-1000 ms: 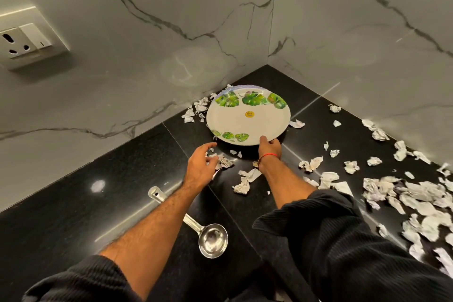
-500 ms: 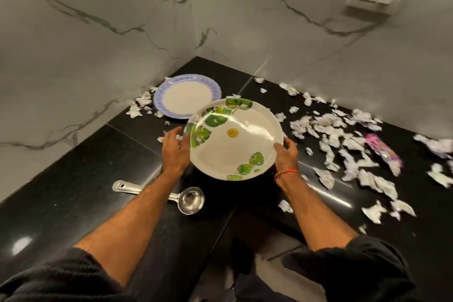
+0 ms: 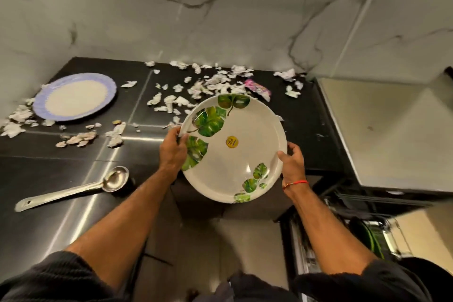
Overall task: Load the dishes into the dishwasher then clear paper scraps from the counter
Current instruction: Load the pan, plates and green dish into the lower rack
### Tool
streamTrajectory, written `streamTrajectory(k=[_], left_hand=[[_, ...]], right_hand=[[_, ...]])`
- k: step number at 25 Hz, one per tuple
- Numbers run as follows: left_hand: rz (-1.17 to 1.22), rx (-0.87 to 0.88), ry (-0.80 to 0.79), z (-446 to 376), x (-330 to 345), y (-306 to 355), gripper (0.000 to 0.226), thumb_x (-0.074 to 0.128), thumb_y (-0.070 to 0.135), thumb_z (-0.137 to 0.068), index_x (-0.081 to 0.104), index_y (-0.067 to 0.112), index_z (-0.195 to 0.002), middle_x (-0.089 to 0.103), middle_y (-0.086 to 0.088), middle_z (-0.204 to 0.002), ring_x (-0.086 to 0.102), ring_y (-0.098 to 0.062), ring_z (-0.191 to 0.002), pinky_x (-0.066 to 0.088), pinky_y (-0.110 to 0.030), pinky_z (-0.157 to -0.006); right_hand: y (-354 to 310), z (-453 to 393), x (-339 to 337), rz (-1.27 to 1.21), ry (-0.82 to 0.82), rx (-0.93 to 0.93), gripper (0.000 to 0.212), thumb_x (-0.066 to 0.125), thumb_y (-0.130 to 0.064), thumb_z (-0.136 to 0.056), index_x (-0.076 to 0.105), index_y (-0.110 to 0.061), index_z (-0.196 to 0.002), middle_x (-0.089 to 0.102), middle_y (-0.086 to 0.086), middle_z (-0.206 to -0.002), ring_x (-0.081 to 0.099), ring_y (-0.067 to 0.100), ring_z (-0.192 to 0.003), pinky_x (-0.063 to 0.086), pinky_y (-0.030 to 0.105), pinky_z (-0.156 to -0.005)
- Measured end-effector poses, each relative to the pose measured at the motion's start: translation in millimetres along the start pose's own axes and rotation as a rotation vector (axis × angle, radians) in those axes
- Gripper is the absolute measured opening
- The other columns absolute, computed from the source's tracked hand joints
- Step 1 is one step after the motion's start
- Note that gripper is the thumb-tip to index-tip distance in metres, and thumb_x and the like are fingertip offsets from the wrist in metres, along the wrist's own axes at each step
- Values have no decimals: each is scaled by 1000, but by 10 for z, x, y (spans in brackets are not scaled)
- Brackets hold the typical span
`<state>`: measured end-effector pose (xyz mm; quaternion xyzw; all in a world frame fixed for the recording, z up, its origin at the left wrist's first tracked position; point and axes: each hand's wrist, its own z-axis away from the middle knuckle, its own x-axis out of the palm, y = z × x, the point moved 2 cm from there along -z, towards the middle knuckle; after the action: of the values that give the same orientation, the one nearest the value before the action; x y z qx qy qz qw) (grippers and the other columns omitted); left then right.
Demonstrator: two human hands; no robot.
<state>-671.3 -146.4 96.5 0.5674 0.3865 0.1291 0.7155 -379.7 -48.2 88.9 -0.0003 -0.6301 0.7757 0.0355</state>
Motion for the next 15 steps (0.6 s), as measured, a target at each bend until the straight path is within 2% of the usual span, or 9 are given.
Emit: streamTrajectory(k=[4,6,10,13,15], left_hand=[[-60,76,-120,466,693,387,24,57,19,-101,62,9,-122,63,1,-103,61,-17,-96,47,-26,-75],[-61,88,-191,758,1053,562,21,59,20,-100,63,11,-119,63,2,-101,62,-17,-94,48,-25,-71],[-136,156,-317,1364,1836,854,15,67,21,-95,68,16,-109,69,1,-99,65,-18,-93,52,-31,-80],[-194,190,-378,1968,2466,1061,17,74,18,-89,73,14,-105,72,1,-98,67,-18,-92,52,-30,-83],[-251,224,-435,2392,2857,1180,19,76,18,-86,73,14,-104,72,0,-98,66,-17,-93,51,-30,-84]], right_hand=[[-73,55,-992,29,144,-20,32,59,4,-85,54,-10,-113,62,10,-102,61,27,-87,52,31,-69],[-77,130,-1527,10,217,-26,31,61,3,-86,55,-9,-114,62,12,-103,60,26,-86,50,30,-67],[-24,416,-2675,-49,298,-56,26,60,0,-90,59,-13,-112,66,6,-96,62,22,-82,51,29,-66],[86,687,-3597,-61,363,-74,25,56,3,-91,62,-14,-108,67,3,-92,62,16,-79,53,22,-62],[202,889,-4172,-37,424,-70,30,56,5,-90,63,-21,-105,68,3,-93,63,20,-84,54,30,-72]])
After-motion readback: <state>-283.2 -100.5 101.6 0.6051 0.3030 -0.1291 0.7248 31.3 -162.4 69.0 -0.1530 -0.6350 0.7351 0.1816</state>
